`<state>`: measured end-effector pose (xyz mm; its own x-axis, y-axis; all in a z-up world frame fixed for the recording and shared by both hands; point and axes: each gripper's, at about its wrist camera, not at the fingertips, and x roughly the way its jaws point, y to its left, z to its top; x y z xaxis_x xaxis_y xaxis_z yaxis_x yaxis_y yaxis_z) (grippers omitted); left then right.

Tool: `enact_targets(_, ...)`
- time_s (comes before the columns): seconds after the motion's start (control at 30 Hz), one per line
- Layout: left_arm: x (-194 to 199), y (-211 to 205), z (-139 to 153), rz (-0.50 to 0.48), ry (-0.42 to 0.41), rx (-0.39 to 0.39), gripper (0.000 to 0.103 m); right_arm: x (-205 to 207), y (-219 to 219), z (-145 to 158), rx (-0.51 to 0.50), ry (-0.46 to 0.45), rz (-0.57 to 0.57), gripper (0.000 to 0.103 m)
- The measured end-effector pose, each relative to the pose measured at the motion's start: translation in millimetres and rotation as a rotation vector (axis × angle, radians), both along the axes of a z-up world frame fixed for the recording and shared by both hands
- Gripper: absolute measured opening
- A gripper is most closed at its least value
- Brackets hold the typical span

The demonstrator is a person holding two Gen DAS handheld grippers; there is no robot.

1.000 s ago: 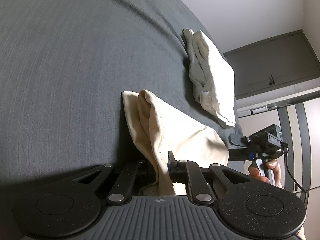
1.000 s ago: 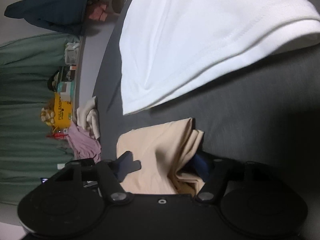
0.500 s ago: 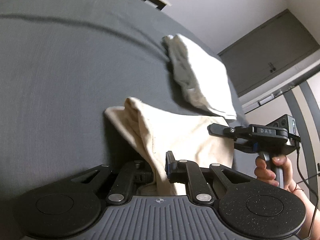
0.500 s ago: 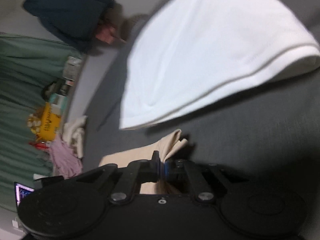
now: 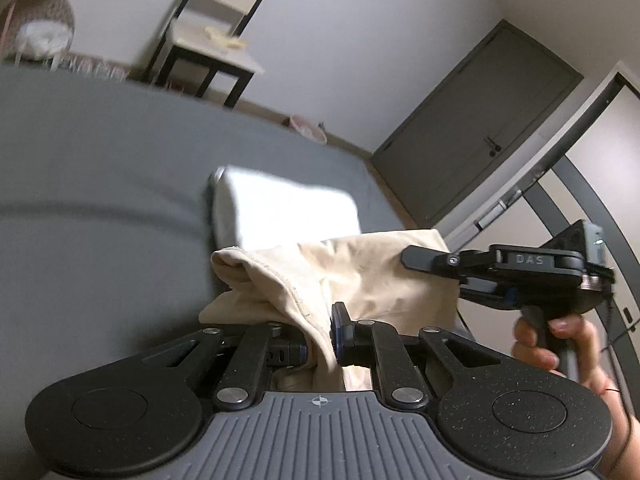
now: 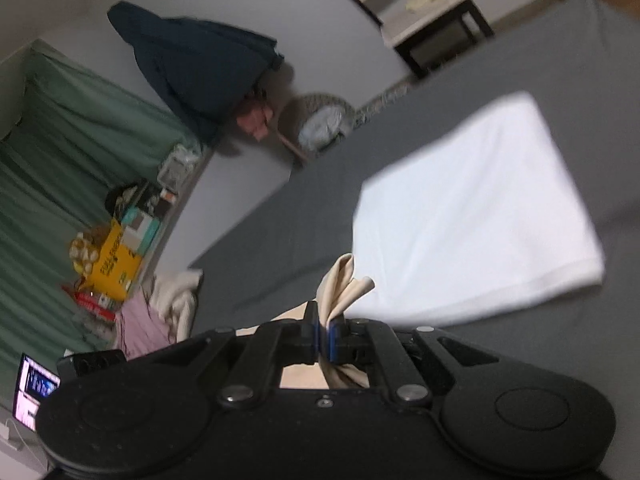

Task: Fold clothes
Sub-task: 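Carry the garment with both grippers onto the white towel and release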

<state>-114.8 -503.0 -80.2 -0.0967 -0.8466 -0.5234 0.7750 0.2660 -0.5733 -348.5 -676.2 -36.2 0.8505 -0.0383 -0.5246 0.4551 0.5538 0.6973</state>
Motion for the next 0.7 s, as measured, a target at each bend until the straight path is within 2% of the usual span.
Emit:
enact_targets(0.13,13.1,-46.3,10.1,0.013,-0.010,-0.005,0.012,7.4,-39.8,27.2,-0.052,0.077,-0.061,0.005)
enact_targets(0.23,23.7,-81.2,5.2,0.024,-0.022,0.008,0.012,12.4,-75.5,22.0,-0.035,0.116,-0.113,0.005)
enact_targets(0.33,33.0,-115.8,-12.7,0.044,-0.023,0.037,0.012,20.2,-110.0,0.6,-0.004,0.155,-0.166,0.005)
enact_targets(0.5,50.7,-142.9,-52.6,0.113,0.103,0.143,0.013,26.4,-139.0,-49.2,0.022,0.209,-0.222,0.005)
enact_targets(0.53,53.2,-141.7,-56.1,0.129,0.098,0.156,0.017,27.3,-141.9,-58.0,0.021,0.223,-0.230,0.005)
enact_targets(0.57,55.6,-139.4,-59.2,0.138,0.090,0.166,0.030,26.9,-144.2,-64.3,0.022,0.230,-0.240,0.006)
enact_targets(0.63,59.7,-131.9,-61.6,0.149,0.091,0.165,0.033,22.7,-145.8,-70.2,0.031,0.208,-0.250,0.006)
enact_targets(0.7,62.9,-122.5,-61.4,0.158,0.100,0.156,0.033,18.6,-146.1,-72.2,0.031,0.191,-0.258,0.012)
